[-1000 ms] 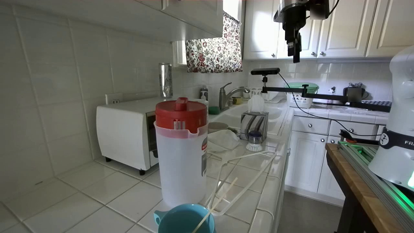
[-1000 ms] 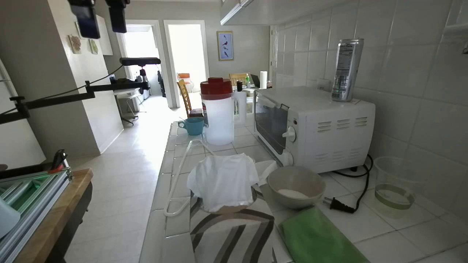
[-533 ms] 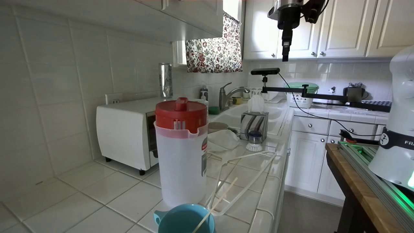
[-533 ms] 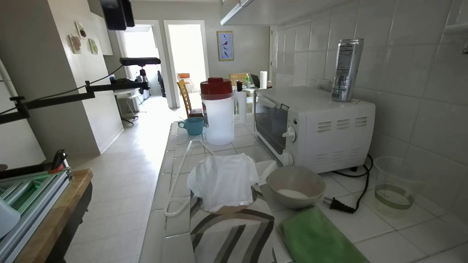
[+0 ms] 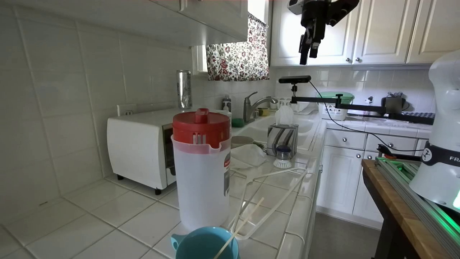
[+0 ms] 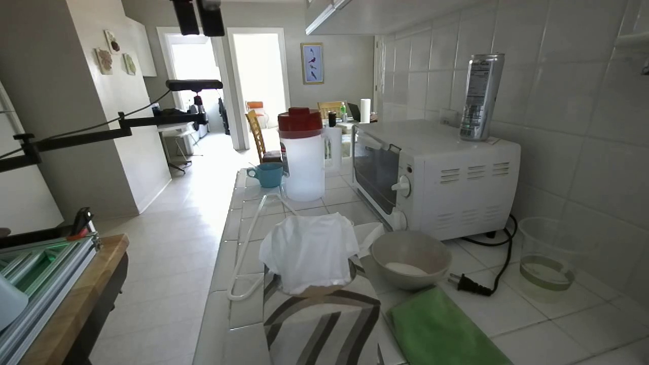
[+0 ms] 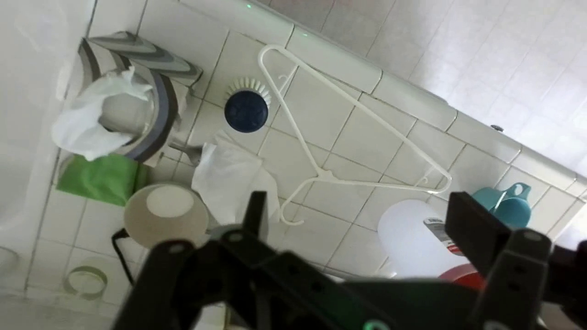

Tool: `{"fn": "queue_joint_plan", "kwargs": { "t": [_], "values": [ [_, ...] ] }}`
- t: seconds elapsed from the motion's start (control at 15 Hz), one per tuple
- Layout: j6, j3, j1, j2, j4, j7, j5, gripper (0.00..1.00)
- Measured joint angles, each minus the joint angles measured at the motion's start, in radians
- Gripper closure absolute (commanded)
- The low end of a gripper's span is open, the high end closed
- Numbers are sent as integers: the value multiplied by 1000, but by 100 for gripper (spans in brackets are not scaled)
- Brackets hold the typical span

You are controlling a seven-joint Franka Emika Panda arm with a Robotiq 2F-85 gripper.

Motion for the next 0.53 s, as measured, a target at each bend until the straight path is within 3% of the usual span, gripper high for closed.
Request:
{"fn": "queue_joint_plan", "kwargs": {
  "t": [0.53],
  "values": [
    [9,1,63,-2,-26,-308,-5,0]
  ]
}}
